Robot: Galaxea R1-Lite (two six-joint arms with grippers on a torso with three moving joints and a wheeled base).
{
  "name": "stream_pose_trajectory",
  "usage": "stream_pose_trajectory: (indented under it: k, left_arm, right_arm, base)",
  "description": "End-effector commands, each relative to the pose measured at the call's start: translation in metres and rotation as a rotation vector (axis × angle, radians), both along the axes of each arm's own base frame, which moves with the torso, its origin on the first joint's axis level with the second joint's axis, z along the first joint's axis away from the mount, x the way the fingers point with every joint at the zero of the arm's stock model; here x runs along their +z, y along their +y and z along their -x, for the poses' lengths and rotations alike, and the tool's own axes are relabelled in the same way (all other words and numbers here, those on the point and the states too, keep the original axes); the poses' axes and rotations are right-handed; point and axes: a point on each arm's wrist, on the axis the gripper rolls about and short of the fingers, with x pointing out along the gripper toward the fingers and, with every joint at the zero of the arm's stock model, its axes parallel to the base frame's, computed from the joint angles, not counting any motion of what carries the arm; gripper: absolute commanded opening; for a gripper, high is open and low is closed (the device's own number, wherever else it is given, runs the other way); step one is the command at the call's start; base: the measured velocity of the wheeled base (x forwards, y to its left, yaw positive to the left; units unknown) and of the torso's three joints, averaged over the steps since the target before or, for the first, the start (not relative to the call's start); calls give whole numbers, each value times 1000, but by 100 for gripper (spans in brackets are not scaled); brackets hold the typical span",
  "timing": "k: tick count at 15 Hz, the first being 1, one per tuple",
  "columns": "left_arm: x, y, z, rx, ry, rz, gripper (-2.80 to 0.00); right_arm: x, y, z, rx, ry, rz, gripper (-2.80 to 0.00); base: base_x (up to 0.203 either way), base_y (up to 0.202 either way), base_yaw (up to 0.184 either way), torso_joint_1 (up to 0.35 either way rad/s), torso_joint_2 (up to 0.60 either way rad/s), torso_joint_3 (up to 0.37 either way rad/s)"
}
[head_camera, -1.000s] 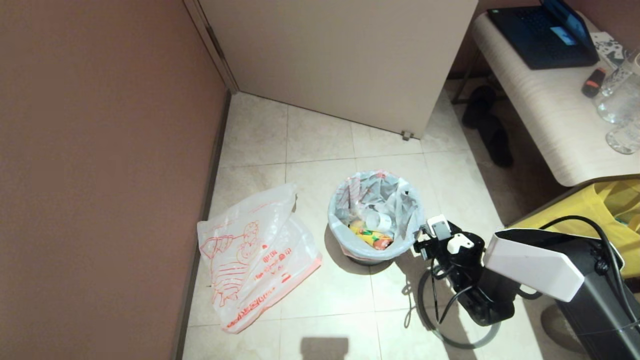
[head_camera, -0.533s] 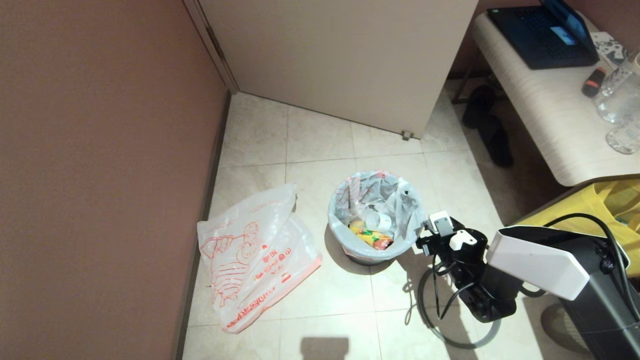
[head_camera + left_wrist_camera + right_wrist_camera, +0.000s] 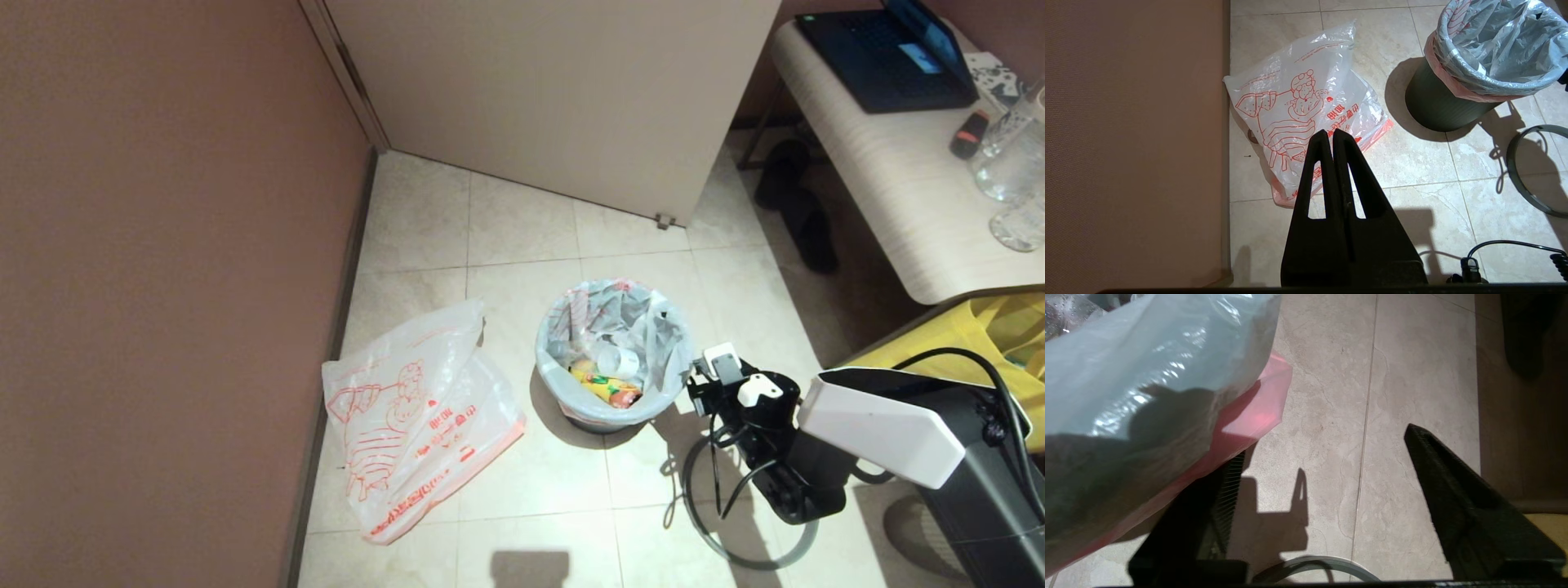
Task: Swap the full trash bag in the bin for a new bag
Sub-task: Place the trash bag on the floor
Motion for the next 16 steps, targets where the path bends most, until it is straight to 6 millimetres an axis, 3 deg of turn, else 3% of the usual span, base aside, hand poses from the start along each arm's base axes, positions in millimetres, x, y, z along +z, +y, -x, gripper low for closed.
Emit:
stream_pose_trajectory:
  k: [1,4,5,6,7,9,12,16]
  left_arm:
    - [0,0,0,1,1,0,-280]
    - [0,0,0,0,1,1,-280]
    - [0,0,0,-1,1,1,-280]
    - [0,0,0,1,0,0,-280]
    - [0,0,0,-1,1,1,-280]
    - [0,0,0,1,1,0,-280]
    - [0,0,0,1,1,0,-280]
    - [0,0,0,0,1,0,-280]
  right_arm:
    - [9,-1,-1,-4,-56,-9,-280]
    - [9,-4,-2,-11,-58,-9,-280]
    - [10,-18,-4,-43,-58,-8,-280]
    - [11,-18,-4,-42,-61,-9,-280]
    - [16,-4,-2,-11,-71,-13,-280]
    - [38,-2,2,-5,-106,-32,-280]
    - [69,-16,15,-42,-104,-101,-280]
    - [96,-22,41,-117,197,-407,-280]
  base:
    - [0,0,0,0,0,0]
    - [0,0,0,0,0,0]
    - [0,0,0,0,0,0]
    - [0,0,0,0,0,0]
    - [0,0,0,0,0,0]
    - [0,0,0,0,0,0]
    - [0,0,0,0,0,0]
    - [0,0,0,0,0,0]
